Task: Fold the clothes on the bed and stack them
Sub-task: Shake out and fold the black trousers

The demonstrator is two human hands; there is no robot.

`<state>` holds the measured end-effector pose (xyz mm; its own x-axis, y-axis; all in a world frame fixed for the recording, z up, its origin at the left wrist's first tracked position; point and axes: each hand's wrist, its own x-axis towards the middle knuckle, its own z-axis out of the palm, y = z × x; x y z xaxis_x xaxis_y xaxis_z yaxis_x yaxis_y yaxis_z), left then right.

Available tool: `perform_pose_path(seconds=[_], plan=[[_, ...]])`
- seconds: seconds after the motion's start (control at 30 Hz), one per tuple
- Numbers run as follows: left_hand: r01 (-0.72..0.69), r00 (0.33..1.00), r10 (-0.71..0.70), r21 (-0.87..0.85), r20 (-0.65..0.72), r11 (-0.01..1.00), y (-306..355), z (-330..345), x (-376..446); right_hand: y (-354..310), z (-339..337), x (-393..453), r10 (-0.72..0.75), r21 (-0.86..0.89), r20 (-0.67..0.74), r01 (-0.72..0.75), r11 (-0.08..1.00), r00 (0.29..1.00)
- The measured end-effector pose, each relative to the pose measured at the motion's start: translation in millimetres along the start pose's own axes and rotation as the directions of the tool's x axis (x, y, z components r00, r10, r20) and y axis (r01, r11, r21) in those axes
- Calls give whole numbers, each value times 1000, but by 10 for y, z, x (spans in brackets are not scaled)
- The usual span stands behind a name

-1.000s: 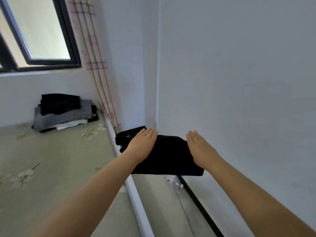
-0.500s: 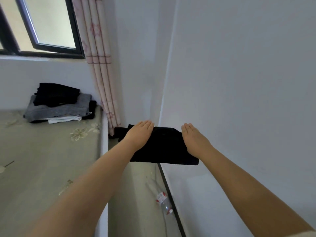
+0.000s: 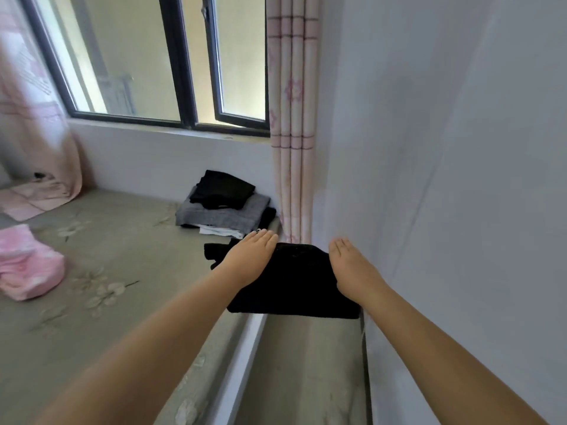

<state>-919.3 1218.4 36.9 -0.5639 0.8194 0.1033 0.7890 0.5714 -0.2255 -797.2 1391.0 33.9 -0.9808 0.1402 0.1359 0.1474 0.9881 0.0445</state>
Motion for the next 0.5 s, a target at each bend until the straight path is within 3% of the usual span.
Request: perform_pose_path(seconds=[0.2, 0.5], plan=[[75, 995, -76, 19, 59, 997, -1047, 514, 928, 20, 407, 1595, -108, 25, -13, 109, 994, 994], [177, 975, -171, -30, 145, 984, -2572, 1019, 2250, -16, 682, 3853, -231, 50, 105, 227, 973, 967]])
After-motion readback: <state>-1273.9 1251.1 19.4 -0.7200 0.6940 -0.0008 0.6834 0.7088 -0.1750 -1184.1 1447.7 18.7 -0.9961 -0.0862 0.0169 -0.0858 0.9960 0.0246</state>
